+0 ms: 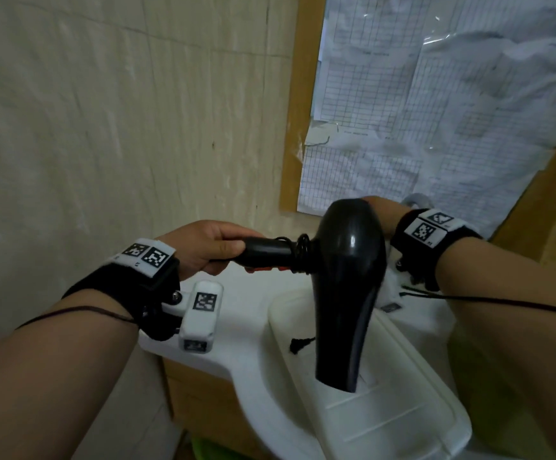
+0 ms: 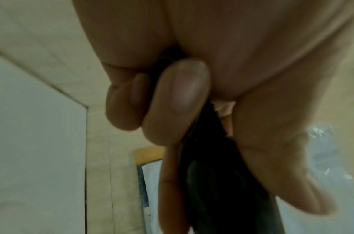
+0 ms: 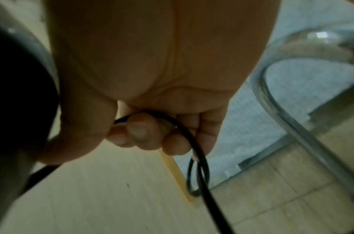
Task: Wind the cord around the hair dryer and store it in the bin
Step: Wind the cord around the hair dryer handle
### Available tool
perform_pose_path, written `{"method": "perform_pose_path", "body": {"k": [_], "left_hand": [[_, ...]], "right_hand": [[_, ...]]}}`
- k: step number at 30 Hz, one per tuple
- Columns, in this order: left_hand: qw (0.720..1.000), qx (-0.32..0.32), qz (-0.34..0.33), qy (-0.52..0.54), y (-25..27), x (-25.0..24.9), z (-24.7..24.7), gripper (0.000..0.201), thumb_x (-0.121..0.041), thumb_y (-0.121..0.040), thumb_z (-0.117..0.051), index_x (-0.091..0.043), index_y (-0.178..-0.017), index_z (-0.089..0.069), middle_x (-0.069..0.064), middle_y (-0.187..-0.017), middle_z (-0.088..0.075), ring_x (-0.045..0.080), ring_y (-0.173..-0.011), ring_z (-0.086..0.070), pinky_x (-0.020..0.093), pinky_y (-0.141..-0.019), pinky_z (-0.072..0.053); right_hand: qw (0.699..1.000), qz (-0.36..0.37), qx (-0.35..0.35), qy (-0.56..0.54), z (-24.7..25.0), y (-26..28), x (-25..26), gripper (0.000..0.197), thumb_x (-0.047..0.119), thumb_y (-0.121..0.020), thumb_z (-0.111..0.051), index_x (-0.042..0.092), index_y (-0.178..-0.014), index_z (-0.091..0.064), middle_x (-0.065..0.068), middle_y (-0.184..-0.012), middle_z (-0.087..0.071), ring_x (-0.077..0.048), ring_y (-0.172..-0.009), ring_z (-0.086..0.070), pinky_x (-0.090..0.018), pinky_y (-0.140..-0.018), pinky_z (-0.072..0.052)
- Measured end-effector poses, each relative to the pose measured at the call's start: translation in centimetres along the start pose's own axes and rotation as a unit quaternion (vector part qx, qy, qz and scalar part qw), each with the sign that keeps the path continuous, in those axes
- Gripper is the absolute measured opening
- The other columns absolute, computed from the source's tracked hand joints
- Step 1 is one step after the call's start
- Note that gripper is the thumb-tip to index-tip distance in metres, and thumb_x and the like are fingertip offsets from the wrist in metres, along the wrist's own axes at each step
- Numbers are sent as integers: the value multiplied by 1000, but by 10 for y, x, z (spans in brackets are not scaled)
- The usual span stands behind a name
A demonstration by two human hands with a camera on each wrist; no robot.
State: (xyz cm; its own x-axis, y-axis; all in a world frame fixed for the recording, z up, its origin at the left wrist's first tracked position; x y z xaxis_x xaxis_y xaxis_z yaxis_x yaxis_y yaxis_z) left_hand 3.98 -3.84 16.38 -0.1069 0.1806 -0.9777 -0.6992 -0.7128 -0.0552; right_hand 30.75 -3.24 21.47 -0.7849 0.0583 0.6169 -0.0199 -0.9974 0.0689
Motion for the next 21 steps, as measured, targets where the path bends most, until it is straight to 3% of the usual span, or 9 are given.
{"method": "perform_pose_path", "body": {"k": [1, 3, 5, 6, 8, 9, 13, 17, 21], "left_hand": [[1000, -8, 10, -28, -1, -1, 3, 57, -60, -52, -77, -36, -104, -71, 4, -77, -74, 4, -42, -34, 13, -43, -31], [993, -22, 42, -107, 0, -9, 6, 51, -54, -54, -78, -36, -102, -71, -3, -75, -75, 1, -42, -41, 12, -45, -34], [972, -42, 83, -215, -4, -16, 6, 38, -37, -70, -75, -36, -107, -66, -10, -81, -75, 0, -52, -55, 13, -54, -42], [958, -46, 97, -267, -6, -19, 5, 34, -31, -78, -70, -35, -111, -65, -11, -89, -74, 3, -66, -63, 18, -65, -48], [933, -48, 106, -341, -10, -18, 0, 32, -26, -83, -64, -35, -114, -64, -10, -102, -73, 9, -95, -66, 29, -90, -47], [924, -52, 110, -361, -13, -16, -1, 31, -26, -83, -64, -36, -112, -65, -10, -103, -72, 9, -99, -65, 29, -93, -46], [891, -104, 114, -426, -23, -12, -11, 26, -32, -84, -60, -33, -109, -67, -9, -101, -70, 12, -96, -62, 28, -86, -46], [870, -174, 106, -449, -33, -7, -22, 25, -34, -87, -56, -22, -106, -67, 2, -98, -68, 21, -91, -61, 30, -78, -44], [876, -285, 105, -375, -36, 1, -23, 30, -33, -89, -52, -13, -105, -68, 10, -96, -70, 26, -88, -63, 34, -78, -46]], "right_hand": [[1000, 5, 16, -16, 3, -7, -6, 16, 7, -90, -52, 7, -97, -67, -19, -103, -66, -28, -99, -60, -33, -91, -47], [997, 26, 61, -41, 7, -12, -11, 19, 9, -87, -56, 15, -70, -61, -10, -72, -58, -16, -68, -52, -23, -67, -47], [996, 50, 65, -41, 11, -11, -11, 20, 14, -86, -59, 16, -67, -61, -6, -67, -50, -13, -60, -43, -21, -59, -39], [996, 54, 64, -25, 12, -11, -8, 19, 17, -87, -59, 17, -67, -62, -4, -65, -50, -12, -59, -42, -21, -59, -39], [996, 64, 41, 54, 11, -11, 0, 19, 25, -87, -59, 22, -69, -63, 3, -63, -52, -9, -59, -45, -21, -62, -41], [993, 67, 31, 88, 9, -9, 6, 19, 30, -87, -58, 25, -69, -62, 6, -63, -53, -8, -59, -47, -22, -64, -42], [992, 77, 16, 95, -1, -4, 19, 20, 36, -86, -58, 26, -70, -61, 8, -63, -52, -6, -59, -47, -20, -59, -40], [996, 81, -19, 24, -19, 1, 25, 22, 28, -85, -58, 9, -82, -68, 3, -59, -50, -9, -52, -45, -21, -49, -38], [990, 68, 54, -109, -44, 7, 22, 18, 15, -88, -51, 13, -71, -59, -3, -55, -50, -13, -41, -40, -21, -38, -33]]}}
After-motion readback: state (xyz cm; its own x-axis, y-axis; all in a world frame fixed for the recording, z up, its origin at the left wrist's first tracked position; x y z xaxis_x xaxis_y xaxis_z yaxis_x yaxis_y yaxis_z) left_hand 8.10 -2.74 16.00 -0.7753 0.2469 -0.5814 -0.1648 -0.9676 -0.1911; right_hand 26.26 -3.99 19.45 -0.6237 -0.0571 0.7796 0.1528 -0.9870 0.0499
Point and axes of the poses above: each hand's wrist, its own y-axis away from the middle knuckle, its own z-axis out of the back of the hand, x = y × z, the point moved 2 cm from there along -y, towards the middle knuckle
